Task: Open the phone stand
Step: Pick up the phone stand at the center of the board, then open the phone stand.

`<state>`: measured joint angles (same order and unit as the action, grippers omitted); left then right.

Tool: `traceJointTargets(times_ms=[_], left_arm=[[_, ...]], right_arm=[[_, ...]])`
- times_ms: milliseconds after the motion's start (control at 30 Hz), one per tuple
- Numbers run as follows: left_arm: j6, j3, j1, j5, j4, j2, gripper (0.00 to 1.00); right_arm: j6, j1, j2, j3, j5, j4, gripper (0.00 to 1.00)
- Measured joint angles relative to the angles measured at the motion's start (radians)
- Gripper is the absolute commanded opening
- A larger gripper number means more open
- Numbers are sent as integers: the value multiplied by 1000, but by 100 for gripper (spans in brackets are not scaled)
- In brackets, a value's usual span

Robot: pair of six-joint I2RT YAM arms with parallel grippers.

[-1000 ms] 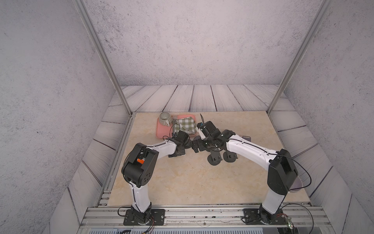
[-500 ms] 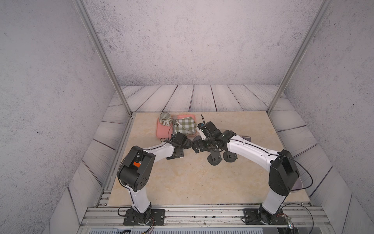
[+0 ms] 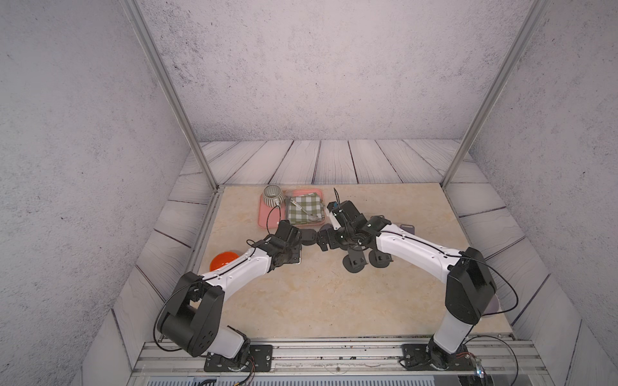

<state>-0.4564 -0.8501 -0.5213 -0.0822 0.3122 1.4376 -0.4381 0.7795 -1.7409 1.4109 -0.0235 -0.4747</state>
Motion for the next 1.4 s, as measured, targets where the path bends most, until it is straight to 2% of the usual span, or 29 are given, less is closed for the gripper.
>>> traceJointTargets(times_ms=[300,467,767,1400], left_arm=[[47,65,0,163,-101,-51,37],[57,131,0,244,-186,-101,37],[56,184,15,388,-339,-148,37],[33,174,22,491,-413,-130,37]], right_arm=[[-36,0,21,-46,0,51,99],[-60,0,65,-78,-9,91,92],[-116,0,98,-156,-79,171,70],[-164,-1,84,-198,-172,261,49]])
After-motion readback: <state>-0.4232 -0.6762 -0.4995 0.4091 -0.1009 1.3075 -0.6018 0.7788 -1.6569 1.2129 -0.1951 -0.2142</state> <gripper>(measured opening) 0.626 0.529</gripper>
